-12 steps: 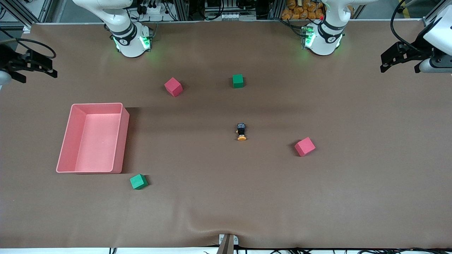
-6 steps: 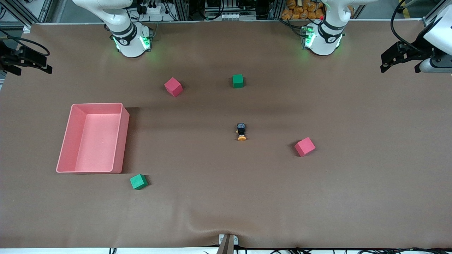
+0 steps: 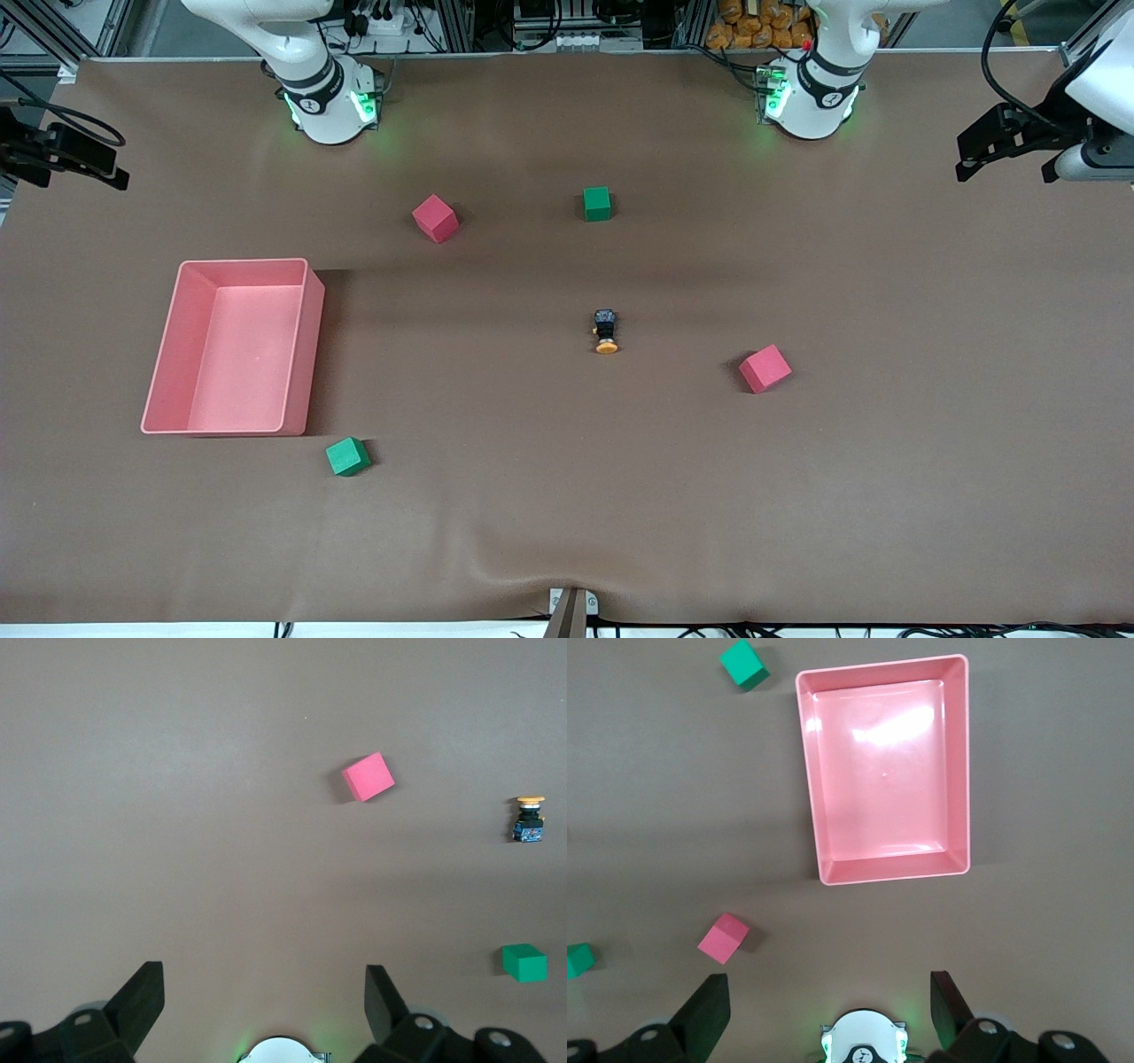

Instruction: Place and upright button with both arms

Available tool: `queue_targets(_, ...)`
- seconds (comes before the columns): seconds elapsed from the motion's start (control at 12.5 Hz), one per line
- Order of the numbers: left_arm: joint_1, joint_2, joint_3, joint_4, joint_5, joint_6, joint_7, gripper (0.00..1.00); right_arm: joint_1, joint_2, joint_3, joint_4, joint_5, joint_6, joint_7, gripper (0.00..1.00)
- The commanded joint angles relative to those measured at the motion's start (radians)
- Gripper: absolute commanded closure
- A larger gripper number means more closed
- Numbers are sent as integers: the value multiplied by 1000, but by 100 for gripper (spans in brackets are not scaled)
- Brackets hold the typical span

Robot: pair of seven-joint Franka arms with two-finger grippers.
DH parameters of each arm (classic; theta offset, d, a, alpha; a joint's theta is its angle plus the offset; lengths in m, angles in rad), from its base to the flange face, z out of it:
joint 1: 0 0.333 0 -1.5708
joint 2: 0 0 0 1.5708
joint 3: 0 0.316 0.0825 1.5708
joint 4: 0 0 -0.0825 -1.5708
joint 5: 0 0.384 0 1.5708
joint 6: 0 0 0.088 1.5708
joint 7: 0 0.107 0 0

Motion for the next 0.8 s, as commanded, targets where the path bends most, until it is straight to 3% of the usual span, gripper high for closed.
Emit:
queue_targets(0.0,8,-3,-3,20,1,-17,14,0,14,9,-6,35,-44,12,18,0)
queue_targets(0.72,8,4,-3,40,2,-17,11,0,11,8,-5,43,-51,69,24,0)
